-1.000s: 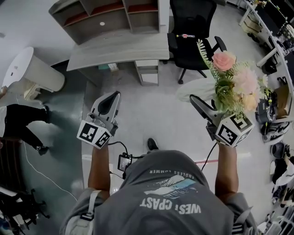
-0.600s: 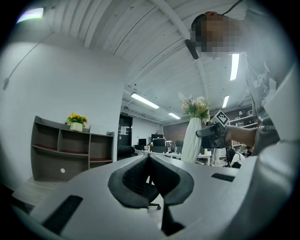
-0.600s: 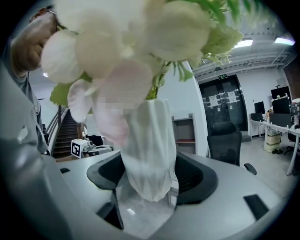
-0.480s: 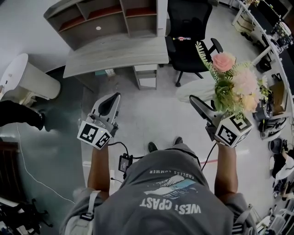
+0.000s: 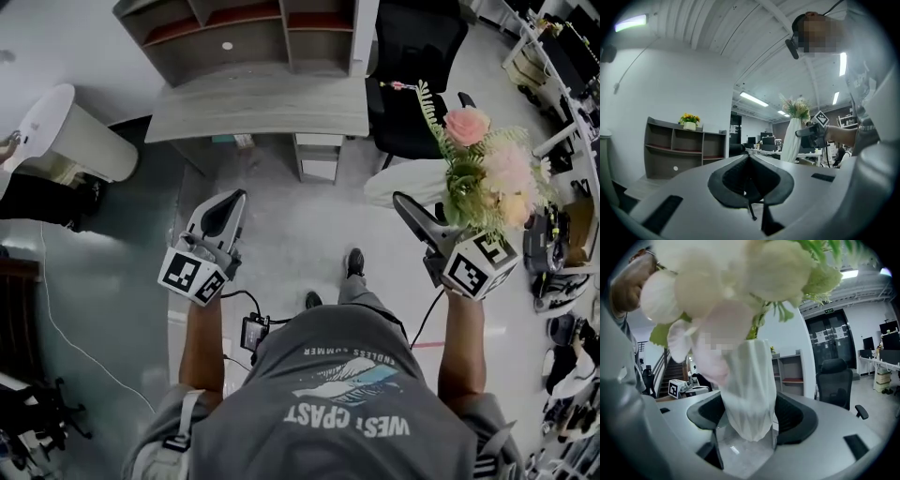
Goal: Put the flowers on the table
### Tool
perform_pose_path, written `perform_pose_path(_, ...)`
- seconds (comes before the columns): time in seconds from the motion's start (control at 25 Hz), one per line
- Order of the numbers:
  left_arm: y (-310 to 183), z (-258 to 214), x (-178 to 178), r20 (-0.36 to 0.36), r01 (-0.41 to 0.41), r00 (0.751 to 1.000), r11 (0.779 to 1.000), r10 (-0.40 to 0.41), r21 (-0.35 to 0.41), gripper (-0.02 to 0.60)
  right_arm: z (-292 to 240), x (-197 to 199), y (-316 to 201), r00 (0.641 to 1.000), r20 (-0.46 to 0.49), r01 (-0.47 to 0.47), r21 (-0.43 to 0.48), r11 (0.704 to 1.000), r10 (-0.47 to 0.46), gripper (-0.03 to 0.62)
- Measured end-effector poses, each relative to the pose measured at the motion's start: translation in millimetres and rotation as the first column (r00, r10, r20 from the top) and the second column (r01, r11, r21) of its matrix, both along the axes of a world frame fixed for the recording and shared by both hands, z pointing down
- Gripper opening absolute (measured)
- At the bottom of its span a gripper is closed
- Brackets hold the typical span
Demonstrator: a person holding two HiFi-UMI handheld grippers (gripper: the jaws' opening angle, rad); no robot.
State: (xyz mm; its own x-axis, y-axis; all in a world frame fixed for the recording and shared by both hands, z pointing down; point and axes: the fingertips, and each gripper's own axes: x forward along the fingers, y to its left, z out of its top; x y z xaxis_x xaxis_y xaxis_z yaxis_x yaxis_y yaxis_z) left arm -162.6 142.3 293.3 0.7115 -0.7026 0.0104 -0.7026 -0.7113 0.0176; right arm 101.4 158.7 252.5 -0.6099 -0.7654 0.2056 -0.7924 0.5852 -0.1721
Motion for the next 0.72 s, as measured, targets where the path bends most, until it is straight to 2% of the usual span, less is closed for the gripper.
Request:
perform_pose_path(0.36, -27.0, -5.6, -13.5, 0.014, 0.106, 0.994, 0.994, -0.106, -0.002, 0.015, 2.1, -12.0, -57.4, 0.995, 0.018, 0.101, -0.002, 0.995, -0.101, 0.342)
perform_pose_path(0.72, -62.9, -0.1, 7.2, 0.023, 0.157, 0.987, 0.987, -0.157, -0.015, 0.015, 11.0, 1.0, -111.9, 0.986, 0.029, 0.165, -0.017, 0.986, -0.165, 0.343)
